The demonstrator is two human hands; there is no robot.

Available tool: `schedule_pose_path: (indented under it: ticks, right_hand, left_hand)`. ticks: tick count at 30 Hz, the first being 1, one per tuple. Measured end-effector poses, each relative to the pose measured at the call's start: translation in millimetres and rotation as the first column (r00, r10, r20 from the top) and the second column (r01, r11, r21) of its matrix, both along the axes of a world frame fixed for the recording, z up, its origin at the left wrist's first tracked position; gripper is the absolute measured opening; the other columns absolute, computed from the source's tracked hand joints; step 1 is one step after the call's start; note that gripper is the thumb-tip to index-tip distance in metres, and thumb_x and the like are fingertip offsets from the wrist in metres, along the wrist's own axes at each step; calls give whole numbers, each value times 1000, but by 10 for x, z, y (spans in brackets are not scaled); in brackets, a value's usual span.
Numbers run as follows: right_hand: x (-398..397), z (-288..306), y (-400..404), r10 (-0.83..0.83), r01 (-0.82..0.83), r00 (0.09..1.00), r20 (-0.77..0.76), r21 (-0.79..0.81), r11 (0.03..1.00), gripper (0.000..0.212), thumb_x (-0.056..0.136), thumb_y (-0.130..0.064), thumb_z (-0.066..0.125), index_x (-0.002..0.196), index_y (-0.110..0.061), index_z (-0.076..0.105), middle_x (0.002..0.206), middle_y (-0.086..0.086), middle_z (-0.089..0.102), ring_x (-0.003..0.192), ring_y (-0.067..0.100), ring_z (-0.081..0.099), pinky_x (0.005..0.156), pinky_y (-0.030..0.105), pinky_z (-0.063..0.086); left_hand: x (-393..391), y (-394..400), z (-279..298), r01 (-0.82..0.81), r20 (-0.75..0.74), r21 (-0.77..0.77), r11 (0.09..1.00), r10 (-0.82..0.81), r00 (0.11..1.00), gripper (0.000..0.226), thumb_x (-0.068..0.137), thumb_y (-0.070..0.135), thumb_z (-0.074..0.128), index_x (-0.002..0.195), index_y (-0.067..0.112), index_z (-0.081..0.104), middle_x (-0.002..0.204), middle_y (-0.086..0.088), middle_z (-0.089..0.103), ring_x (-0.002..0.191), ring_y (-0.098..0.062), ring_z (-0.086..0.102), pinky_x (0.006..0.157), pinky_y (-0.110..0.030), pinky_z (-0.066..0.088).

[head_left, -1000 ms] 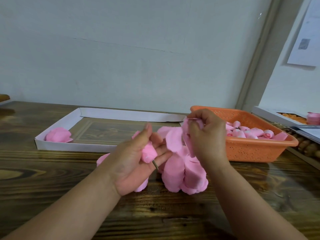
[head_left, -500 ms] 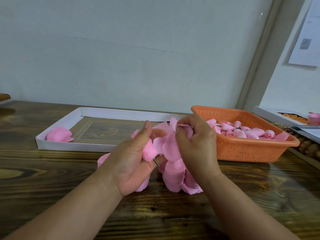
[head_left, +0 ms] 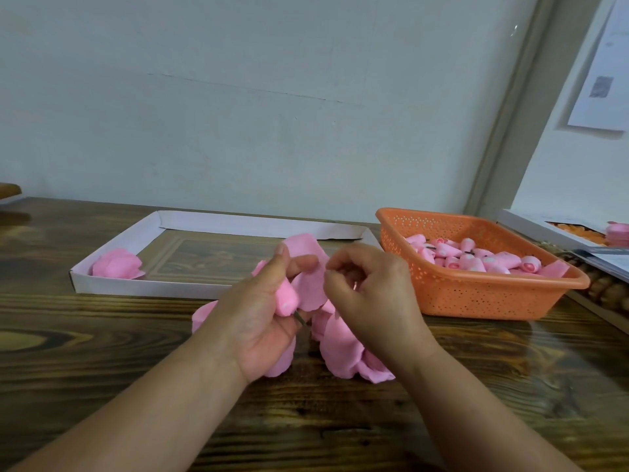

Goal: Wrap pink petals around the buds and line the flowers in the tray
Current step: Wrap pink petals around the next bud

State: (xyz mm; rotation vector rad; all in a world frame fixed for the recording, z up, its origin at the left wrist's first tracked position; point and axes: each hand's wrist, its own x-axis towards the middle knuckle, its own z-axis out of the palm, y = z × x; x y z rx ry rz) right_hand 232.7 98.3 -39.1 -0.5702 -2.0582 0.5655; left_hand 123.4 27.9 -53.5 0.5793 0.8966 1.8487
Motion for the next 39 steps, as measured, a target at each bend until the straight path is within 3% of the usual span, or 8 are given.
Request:
schedule_pose_path:
  ticks: [6,9,13,17,20,27,32,39]
  right_hand:
    - [-30,8,-34,49,-63,986,158,87,994,13,73,2,60,73,-7,70,80,9,58,75,20,53,66,40,45]
    - [-14,10,-40,116,-135,977,181,100,986,6,74,-4,62,71,-5,67,73,9,59,70,20,52,65,43,45]
    - [-12,14,-74,222,-218,962,157,-42,975,12,72,-20,63,79,-12,68,69,-1,62,66,16,56,64,38,49]
    - [-47,7,-78,303,-280,946,117,-175,944,10,75,-7,68,84,-8,71,71,11,65,59,20,56,63,36,51]
    - [-49,9,-58,357,-323,932,69,-296,899,14,75,-1,69,89,-4,71,70,11,66,57,10,55,59,30,51]
    - [2,19,-4,449,-408,891,-64,-543,734,9,74,7,67,70,-1,66,58,7,60,50,12,54,52,21,45]
    - [-3,4,29,432,-412,891,-138,-644,645,13,62,-5,70,70,4,65,61,15,61,57,22,52,62,33,45]
    - [33,39,37,437,-374,897,-70,-648,663,11,61,-5,79,69,-7,71,69,12,69,68,24,62,75,41,52]
  left_hand:
    - [-2,-12,-16,64,-21,39,997,-63,998,36,78,43,53,80,17,79,92,-10,75,68,-18,71,53,-28,56]
    - [-2,-13,-13,45,-23,3,999,-45,999,42,77,44,53,99,14,73,99,-10,74,78,-18,73,55,-28,57]
    - [27,24,-22,15,-6,-53,998,-15,1000,45,94,40,45,118,6,64,110,-16,71,100,-22,70,79,-32,54]
    - [90,29,-41,-12,20,-46,999,13,1000,43,98,35,44,115,1,63,108,-18,71,100,-22,70,84,-32,57]
    - [109,20,-55,-17,-40,-46,999,15,999,47,99,39,40,119,2,60,110,-19,70,104,-25,68,89,-35,50]
    - [170,13,-77,0,-150,-31,1000,-5,989,57,81,50,44,102,0,65,95,-19,73,92,-24,72,87,-37,52]
    - [149,-3,-93,55,-220,-9,998,-55,974,58,83,48,42,109,1,63,99,-15,74,97,-19,71,82,-28,54]
    - [124,-37,-93,102,-313,-17,995,-103,944,55,80,50,41,110,11,64,101,-11,74,99,-18,70,79,-24,56]
